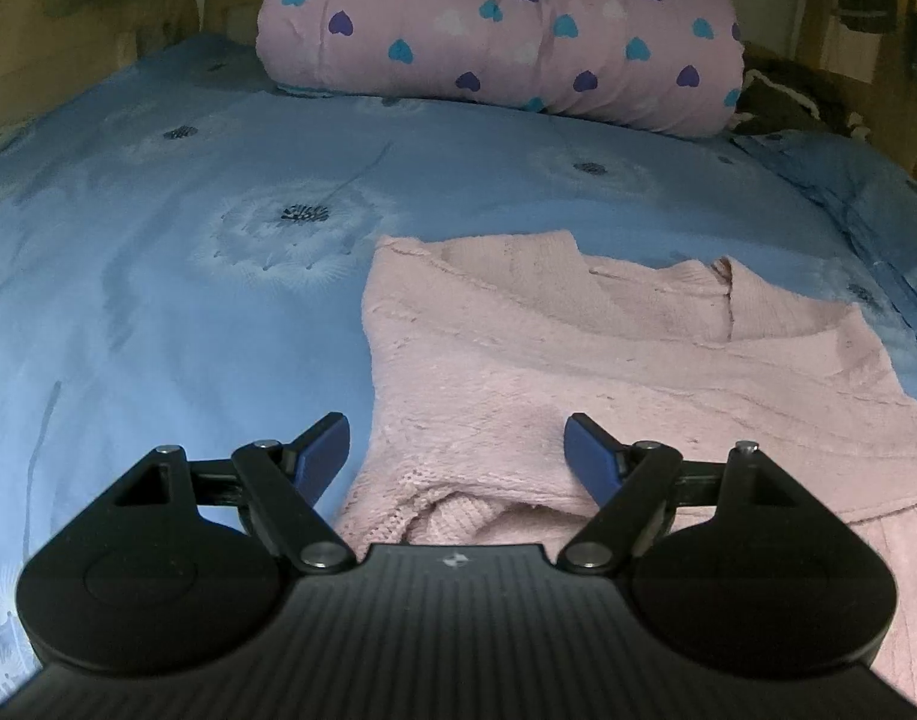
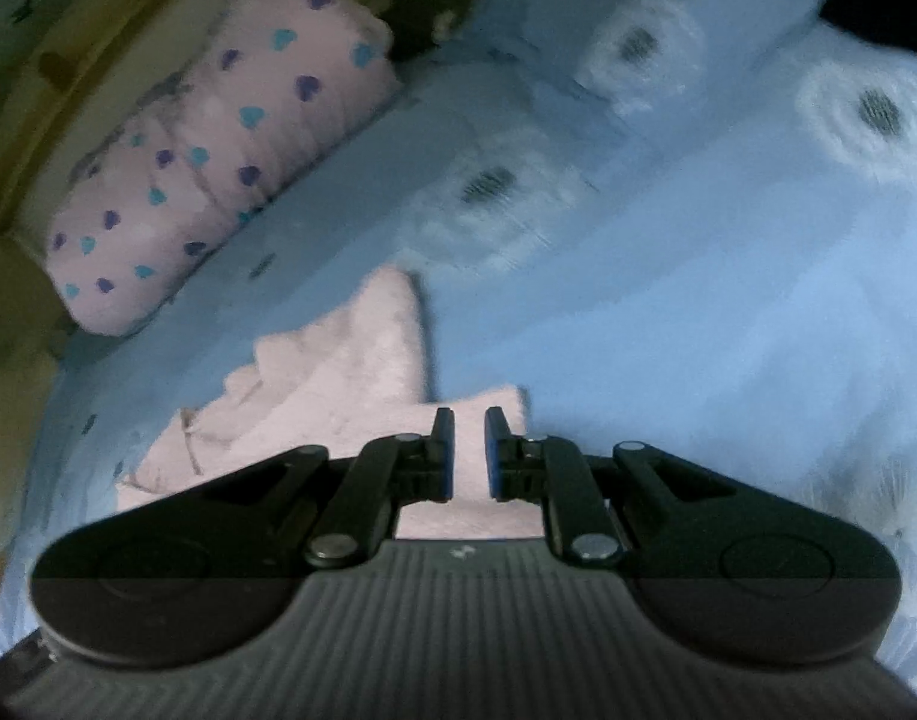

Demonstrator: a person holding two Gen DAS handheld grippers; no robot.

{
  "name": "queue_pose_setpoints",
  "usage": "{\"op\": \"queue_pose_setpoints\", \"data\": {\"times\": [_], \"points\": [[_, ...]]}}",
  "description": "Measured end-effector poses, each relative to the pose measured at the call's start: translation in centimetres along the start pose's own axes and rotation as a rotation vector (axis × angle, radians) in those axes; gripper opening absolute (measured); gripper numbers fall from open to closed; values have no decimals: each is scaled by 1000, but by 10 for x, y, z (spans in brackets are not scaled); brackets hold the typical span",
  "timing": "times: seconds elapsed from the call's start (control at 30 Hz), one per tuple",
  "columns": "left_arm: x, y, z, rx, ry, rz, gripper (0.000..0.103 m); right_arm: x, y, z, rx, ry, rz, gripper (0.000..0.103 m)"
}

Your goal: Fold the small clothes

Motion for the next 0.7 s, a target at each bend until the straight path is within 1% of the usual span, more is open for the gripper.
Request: {"op": "queue_pose_setpoints", "data": {"times": [0.07, 0.13, 0.27, 0.3, 0.37, 0.4, 0.43, 0.6, 0.7], "points": [[-1, -1, -1, 2, 5, 1, 83, 3, -3, 12, 22, -55, -2, 15], [-1, -3, -1, -2, 14, -2, 83, 1, -6, 21, 19, -111, 13, 16], [-8, -3, 0, 14, 44, -1, 83, -19, -12, 41, 45, -235, 53, 16], [-10, -4, 1, 14, 48, 4, 83, -26, -12, 45, 51, -260, 67, 18], [-15, -9, 3, 8, 48, 9, 83, -38, -12, 53, 49, -302, 86, 29], [-18, -13, 4, 4, 50, 10, 83, -44, -13, 58, 52, -320, 92, 40], [-20, -18, 5, 0, 56, 11, 83, -51, -15, 63, 59, -343, 95, 48], [-30, -46, 11, 16, 74, 11, 83, -84, -37, 91, 113, -489, 122, 49], [-36, -75, 12, 12, 89, -11, 84, -99, -52, 105, 136, -563, 127, 50]]}}
Point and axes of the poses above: each gripper's, at about its wrist camera, not at the fingertips, and y roughly the way its jaws point, z to its left, x to its top, the point moved 9 cm from there along y, roughly the way its jaws point, and after that the axes turned 8 degrees about x, right-handed, at the moved point
